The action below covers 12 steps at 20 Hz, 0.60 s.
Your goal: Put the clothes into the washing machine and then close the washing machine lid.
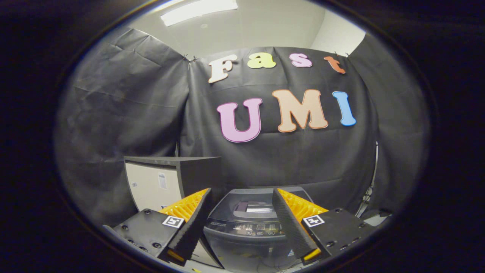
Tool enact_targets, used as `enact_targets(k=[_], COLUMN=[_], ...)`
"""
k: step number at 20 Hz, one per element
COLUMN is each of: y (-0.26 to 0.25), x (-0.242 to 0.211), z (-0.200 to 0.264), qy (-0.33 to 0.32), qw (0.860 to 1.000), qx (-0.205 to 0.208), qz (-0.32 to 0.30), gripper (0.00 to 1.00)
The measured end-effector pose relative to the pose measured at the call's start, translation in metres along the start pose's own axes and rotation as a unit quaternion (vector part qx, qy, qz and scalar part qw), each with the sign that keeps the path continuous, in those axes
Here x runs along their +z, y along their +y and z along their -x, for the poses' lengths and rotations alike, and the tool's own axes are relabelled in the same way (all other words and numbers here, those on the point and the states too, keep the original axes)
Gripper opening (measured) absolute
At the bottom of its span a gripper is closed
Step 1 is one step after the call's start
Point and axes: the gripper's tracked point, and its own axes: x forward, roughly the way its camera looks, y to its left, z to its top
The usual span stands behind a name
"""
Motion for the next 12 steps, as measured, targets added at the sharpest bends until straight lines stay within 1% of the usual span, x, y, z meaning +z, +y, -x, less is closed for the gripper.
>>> enact_targets(k=[2, 7, 9, 12], y=[-0.010, -0.018, -0.018, -0.013], x=[-0.001, -0.004, -0.006, -0.010], z=[-0.005, -0.020, -0.025, -0.031], qy=[-0.003, -0.010, -0.010, -0.013], qw=[1.000, 0.999, 0.999, 0.999], qx=[-0.014, -0.032, -0.038, -0.035], qz=[0.000, -0.037, -0.034, -0.029], gripper=[0.98, 0.98, 0.98, 0.98])
